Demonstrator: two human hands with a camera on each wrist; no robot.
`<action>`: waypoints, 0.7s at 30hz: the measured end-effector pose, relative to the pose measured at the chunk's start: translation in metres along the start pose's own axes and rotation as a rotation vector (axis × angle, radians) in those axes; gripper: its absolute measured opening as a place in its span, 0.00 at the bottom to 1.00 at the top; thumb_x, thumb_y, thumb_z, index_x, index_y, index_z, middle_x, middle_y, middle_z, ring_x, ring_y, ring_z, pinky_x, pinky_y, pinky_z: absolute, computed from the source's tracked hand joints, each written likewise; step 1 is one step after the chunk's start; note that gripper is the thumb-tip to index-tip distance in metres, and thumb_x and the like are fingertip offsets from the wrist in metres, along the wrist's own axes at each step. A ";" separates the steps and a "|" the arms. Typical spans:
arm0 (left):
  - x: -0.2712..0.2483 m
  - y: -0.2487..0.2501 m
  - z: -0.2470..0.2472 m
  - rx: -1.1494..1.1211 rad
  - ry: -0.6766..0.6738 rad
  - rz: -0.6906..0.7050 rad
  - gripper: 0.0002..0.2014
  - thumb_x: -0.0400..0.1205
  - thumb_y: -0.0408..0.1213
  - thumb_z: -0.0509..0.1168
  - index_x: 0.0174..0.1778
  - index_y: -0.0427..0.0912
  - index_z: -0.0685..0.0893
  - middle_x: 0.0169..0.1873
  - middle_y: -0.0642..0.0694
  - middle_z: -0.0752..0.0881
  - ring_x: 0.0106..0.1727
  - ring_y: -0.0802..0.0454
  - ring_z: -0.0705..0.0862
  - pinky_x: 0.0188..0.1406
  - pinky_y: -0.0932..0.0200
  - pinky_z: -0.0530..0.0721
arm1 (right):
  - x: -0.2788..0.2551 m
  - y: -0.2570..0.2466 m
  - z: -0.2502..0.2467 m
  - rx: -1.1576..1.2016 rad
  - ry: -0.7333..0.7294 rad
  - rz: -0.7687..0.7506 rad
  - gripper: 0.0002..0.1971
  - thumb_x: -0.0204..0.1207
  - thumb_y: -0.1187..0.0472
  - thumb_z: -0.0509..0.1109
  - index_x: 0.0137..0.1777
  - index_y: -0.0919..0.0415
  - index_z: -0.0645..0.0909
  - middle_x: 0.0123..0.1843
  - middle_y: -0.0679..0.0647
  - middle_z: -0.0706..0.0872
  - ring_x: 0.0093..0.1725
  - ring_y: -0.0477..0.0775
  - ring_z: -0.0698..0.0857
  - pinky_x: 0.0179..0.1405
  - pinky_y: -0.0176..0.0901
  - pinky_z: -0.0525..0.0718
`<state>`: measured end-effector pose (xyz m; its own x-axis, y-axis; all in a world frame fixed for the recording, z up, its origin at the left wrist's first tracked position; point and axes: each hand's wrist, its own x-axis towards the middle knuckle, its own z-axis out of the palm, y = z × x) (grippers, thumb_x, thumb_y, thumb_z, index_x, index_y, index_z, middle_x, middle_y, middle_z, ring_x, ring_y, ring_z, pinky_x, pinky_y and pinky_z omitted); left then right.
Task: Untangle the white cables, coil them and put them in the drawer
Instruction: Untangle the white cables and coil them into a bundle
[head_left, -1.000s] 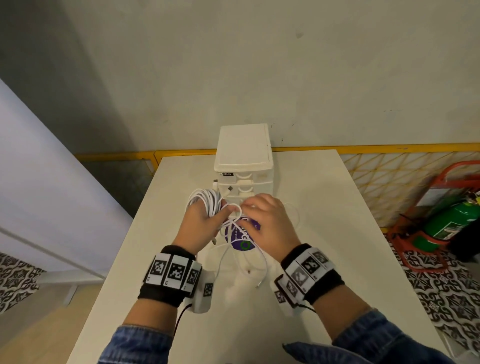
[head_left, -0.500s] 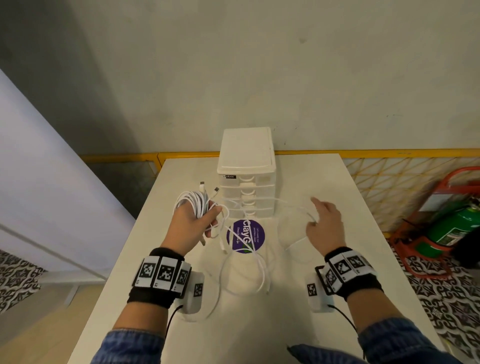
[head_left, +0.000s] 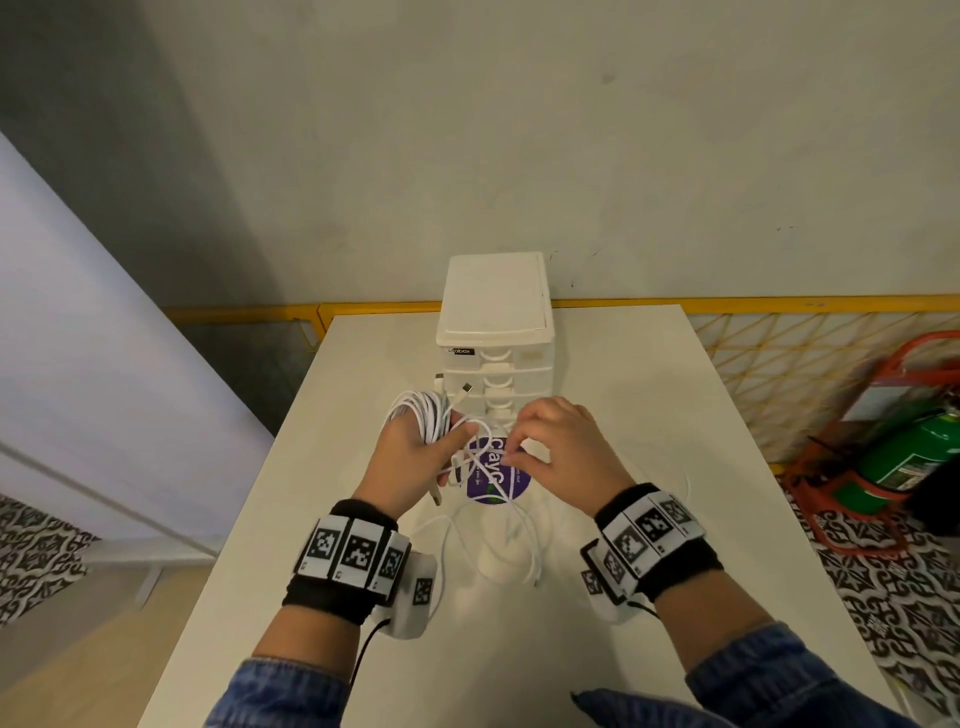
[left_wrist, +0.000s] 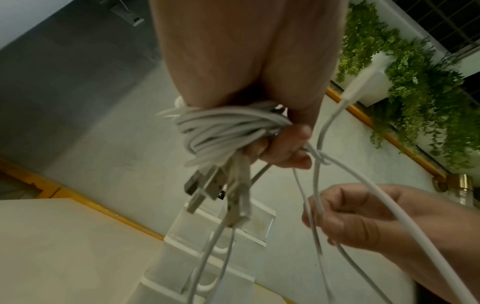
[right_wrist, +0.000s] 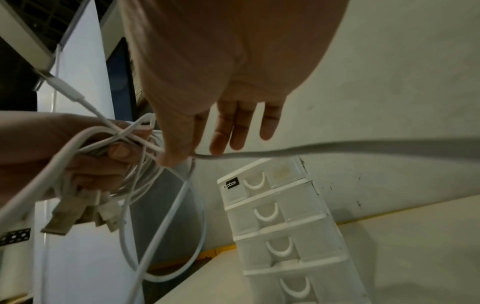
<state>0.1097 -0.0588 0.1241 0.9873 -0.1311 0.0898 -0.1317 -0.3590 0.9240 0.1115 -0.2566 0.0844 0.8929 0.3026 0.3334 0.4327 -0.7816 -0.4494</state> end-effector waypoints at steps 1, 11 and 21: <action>0.000 0.000 0.000 0.010 -0.003 0.003 0.12 0.80 0.35 0.70 0.31 0.38 0.81 0.17 0.42 0.79 0.15 0.50 0.74 0.15 0.60 0.75 | -0.002 0.002 0.001 -0.012 0.002 0.048 0.07 0.74 0.48 0.70 0.44 0.50 0.85 0.49 0.44 0.81 0.56 0.47 0.76 0.57 0.43 0.67; 0.004 -0.004 0.002 0.006 -0.066 -0.007 0.07 0.81 0.36 0.68 0.47 0.35 0.86 0.22 0.52 0.83 0.17 0.63 0.77 0.20 0.70 0.74 | -0.009 0.009 -0.003 0.217 0.153 0.193 0.23 0.76 0.44 0.64 0.65 0.57 0.80 0.60 0.51 0.81 0.59 0.48 0.77 0.61 0.36 0.74; -0.001 -0.003 -0.009 -0.069 -0.071 -0.061 0.13 0.84 0.41 0.62 0.38 0.37 0.82 0.24 0.48 0.81 0.22 0.59 0.77 0.22 0.68 0.75 | -0.002 -0.008 -0.005 0.635 0.142 0.318 0.03 0.75 0.60 0.72 0.40 0.55 0.84 0.27 0.45 0.79 0.27 0.38 0.74 0.34 0.31 0.74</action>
<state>0.1098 -0.0494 0.1248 0.9842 -0.1768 0.0080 -0.0624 -0.3044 0.9505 0.1061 -0.2536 0.0914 0.9815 0.0061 0.1913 0.1820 -0.3389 -0.9231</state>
